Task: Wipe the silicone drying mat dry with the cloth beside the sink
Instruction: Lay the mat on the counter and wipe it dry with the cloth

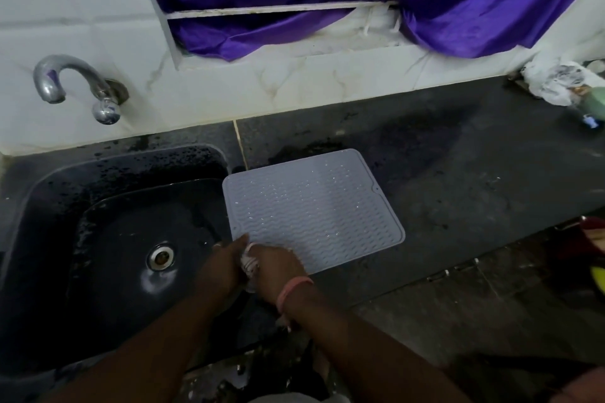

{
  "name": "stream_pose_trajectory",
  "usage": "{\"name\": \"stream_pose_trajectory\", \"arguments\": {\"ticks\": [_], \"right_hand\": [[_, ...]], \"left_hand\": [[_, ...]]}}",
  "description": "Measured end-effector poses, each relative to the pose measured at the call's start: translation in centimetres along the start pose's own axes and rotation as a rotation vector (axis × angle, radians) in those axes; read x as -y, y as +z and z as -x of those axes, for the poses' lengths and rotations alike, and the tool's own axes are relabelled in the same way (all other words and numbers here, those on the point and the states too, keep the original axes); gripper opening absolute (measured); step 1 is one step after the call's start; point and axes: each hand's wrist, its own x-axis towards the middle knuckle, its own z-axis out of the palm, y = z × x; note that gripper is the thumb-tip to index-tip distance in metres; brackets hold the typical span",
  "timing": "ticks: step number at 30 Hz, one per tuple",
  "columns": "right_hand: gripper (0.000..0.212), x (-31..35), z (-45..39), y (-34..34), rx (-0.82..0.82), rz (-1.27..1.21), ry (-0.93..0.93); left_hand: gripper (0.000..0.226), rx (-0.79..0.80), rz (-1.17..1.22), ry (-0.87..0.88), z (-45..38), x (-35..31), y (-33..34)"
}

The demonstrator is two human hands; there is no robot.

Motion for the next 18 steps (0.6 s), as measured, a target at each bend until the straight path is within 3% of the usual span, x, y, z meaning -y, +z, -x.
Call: {"name": "stream_pose_trajectory", "arguments": {"ticks": [2, 5, 7, 10, 14, 18], "right_hand": [[0.015, -2.6, -0.6, -3.2, -0.092, -0.18, 0.065], [0.006, -10.0, -2.8, -9.3, -0.332, -0.142, 0.287], [0.012, -14.5, -4.0, -12.5, -0.442, -0.061, 0.451], [0.022, -16.3, -5.7, -11.9, -0.493, 0.024, 0.607], [0.023, -7.1, -6.6, -3.7, -0.344, 0.266, 0.387], [0.025, -0.7, -6.3, -1.0, -0.018, -0.056, 0.068]], "left_hand": [[0.065, 0.016, -0.107, 0.074, -0.2, -0.4, -0.6], [0.079, -0.031, -0.188, 0.076, -0.9, -2.8, -1.7], [0.085, -0.052, -0.281, 0.107, -1.5, -4.3, -2.2], [0.097, 0.057, -0.455, 0.061, -1.9, -5.2, -2.0], [0.093, 0.034, -0.573, 0.054, -1.6, -5.2, -1.2], [0.084, -0.02, -0.458, 0.035, -1.8, -5.0, -1.4]]}}
